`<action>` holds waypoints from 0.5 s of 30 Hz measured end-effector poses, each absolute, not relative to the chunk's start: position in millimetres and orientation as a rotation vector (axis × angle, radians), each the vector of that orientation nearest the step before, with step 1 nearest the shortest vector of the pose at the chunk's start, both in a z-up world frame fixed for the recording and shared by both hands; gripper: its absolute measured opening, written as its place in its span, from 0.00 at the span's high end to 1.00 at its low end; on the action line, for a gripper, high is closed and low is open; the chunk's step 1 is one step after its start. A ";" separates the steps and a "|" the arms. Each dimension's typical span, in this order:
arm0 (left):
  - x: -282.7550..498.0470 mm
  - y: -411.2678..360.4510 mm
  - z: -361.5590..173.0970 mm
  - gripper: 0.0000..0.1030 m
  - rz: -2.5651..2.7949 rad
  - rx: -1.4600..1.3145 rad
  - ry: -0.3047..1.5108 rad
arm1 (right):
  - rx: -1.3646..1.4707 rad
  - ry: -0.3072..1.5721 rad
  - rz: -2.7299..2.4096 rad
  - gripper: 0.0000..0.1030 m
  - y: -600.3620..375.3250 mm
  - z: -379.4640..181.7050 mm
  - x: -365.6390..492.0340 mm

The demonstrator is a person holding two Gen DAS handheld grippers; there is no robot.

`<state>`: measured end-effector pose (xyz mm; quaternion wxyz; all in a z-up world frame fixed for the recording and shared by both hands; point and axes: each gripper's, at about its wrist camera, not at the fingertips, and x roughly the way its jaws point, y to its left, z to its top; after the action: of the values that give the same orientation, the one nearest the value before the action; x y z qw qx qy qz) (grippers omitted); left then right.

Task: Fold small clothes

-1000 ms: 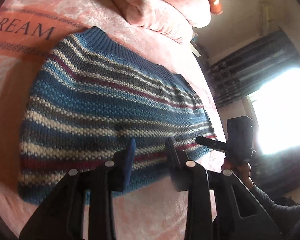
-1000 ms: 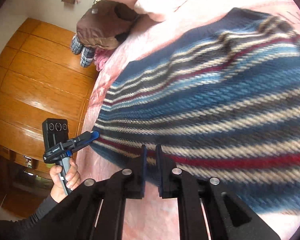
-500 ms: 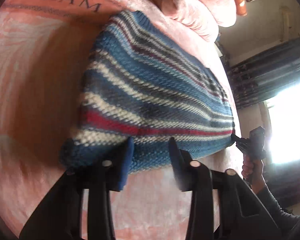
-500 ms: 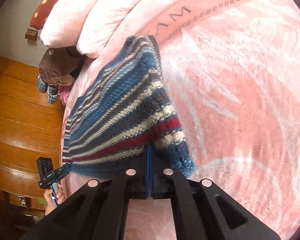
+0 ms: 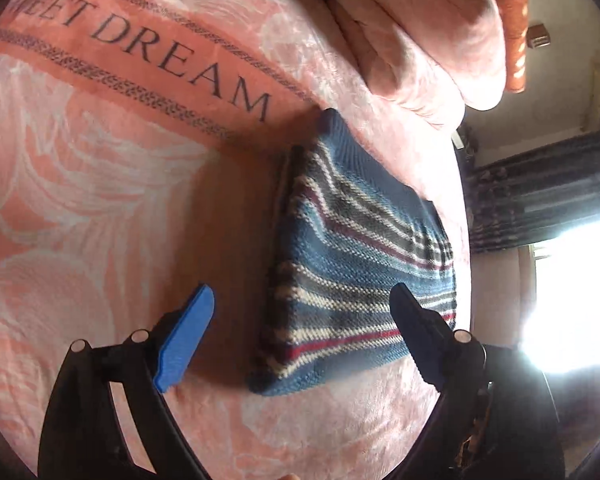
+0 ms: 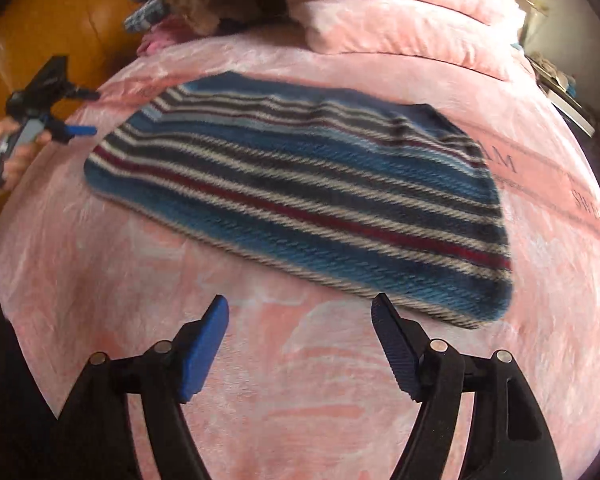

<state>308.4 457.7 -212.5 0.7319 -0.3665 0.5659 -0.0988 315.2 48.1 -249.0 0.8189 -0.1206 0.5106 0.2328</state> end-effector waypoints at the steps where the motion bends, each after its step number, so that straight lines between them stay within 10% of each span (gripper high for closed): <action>1: 316.5 459.5 -216.6 0.14 -0.209 -0.805 1.263 | -0.288 1.087 0.519 0.28 64.9 -254.1 307.2; 15: 377.8 454.4 -258.3 0.13 -0.273 -0.773 1.340 | -0.405 0.996 0.712 0.28 229.6 -270.4 302.4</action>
<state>377.8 454.4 -258.3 0.7070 -0.3479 0.6033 -0.1229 302.4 229.6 -270.4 0.7992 -0.1890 0.4642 0.3317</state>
